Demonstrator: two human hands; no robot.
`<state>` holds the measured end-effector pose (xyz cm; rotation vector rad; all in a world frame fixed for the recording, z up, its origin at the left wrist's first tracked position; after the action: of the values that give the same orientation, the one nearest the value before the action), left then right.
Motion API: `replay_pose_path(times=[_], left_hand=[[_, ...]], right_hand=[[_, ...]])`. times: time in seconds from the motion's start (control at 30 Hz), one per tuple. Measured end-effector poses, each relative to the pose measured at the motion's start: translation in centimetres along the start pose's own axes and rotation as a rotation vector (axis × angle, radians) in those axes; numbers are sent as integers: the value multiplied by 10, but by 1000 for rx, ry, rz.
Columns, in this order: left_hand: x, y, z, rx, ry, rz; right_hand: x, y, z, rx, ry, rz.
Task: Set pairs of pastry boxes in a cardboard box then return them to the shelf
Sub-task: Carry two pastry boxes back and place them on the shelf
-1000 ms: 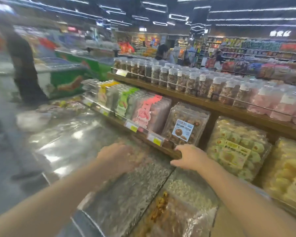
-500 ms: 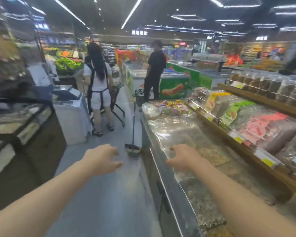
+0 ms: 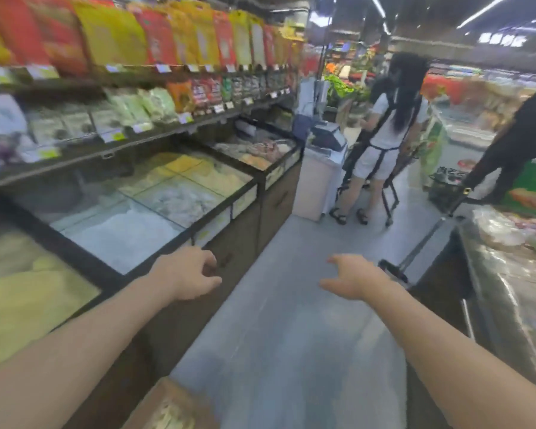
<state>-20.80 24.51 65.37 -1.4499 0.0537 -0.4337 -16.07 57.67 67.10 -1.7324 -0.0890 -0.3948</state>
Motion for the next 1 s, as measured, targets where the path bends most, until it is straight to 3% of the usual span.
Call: replay_pose_path(times=[0.27, 0.47, 0.67, 1.0], left_hand=[[1, 123, -149, 158, -350, -138], [-22, 285, -224, 281, -596, -306], [-43, 495, -287, 422, -781, -413], [9, 855, -321, 586, -1055, -428]], right_hand=[[-115, 137, -211, 136, -412, -268], [-195, 320, -307, 151, -612, -489], [-262, 555, -320, 154, -658, -627], [-313, 875, -254, 187, -497, -712]])
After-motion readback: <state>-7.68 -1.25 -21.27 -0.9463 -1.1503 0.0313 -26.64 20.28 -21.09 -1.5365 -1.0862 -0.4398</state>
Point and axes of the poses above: each hand's wrist, its own x-axis away from the middle knuckle, its own y-axis out of the palm, z = x × y, the point moved 1 cm from there along -x, towards the middle knuckle, and after that the axes turned 4 degrees about -x, right-handed, at the moved point
